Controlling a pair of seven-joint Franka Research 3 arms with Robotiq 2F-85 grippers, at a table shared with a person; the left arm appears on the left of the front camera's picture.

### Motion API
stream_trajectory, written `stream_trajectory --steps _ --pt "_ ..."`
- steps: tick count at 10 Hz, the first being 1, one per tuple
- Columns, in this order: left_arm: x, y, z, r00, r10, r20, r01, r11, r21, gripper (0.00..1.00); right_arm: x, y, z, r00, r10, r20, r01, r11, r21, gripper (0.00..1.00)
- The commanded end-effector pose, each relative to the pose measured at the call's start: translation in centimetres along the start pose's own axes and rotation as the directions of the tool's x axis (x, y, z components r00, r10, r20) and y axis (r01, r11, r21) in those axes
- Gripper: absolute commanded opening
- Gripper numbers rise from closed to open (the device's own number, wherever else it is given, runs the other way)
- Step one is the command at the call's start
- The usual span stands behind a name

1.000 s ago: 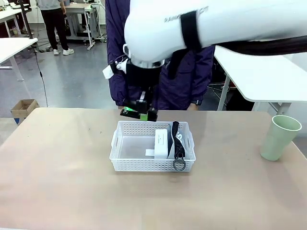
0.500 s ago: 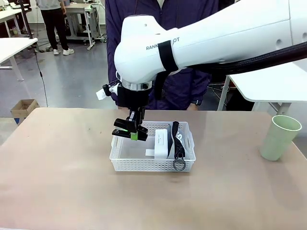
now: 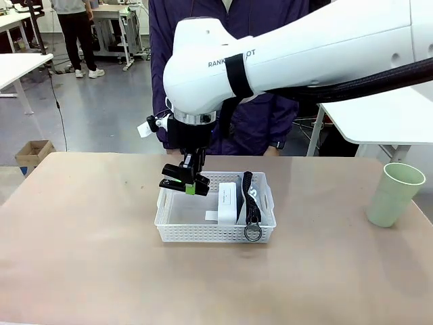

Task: Efficiently arrange items inside the basket to fit them all.
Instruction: Pick up the Stapler and place it inside the Organizing basket.

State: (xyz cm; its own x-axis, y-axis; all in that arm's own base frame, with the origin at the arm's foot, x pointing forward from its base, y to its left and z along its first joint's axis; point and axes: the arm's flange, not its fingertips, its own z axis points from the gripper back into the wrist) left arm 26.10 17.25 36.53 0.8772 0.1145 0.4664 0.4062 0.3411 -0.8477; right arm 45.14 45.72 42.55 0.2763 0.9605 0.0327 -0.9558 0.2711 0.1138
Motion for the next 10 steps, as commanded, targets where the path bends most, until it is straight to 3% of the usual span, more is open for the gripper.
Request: stream_trajectory --steps 1,2,6,10 --pt "0.1 -0.4 0.1 1.0 0.011 0.007 -0.011 1.0 -0.013 1.0 -0.2 -0.6 -2.0 0.996 -0.084 0.037 0.085 0.996 -0.016 0.37" --pt "0.1 -0.4 0.1 1.0 0.011 0.007 -0.011 1.0 -0.013 1.0 -0.6 -0.8 -3.3 0.992 -0.11 0.055 0.111 0.994 -0.004 0.37" --pt "0.1 -0.4 0.1 1.0 0.011 0.007 -0.011 1.0 -0.013 1.0 -0.3 -0.6 -6.7 0.978 -0.207 -0.02 0.207 0.978 -0.024 0.4" --pt "0.1 -0.4 0.1 1.0 0.011 0.007 -0.011 1.0 -0.013 1.0 -0.3 -1.1 -7.3 0.978 -0.206 -0.014 0.206 0.979 0.002 0.4"
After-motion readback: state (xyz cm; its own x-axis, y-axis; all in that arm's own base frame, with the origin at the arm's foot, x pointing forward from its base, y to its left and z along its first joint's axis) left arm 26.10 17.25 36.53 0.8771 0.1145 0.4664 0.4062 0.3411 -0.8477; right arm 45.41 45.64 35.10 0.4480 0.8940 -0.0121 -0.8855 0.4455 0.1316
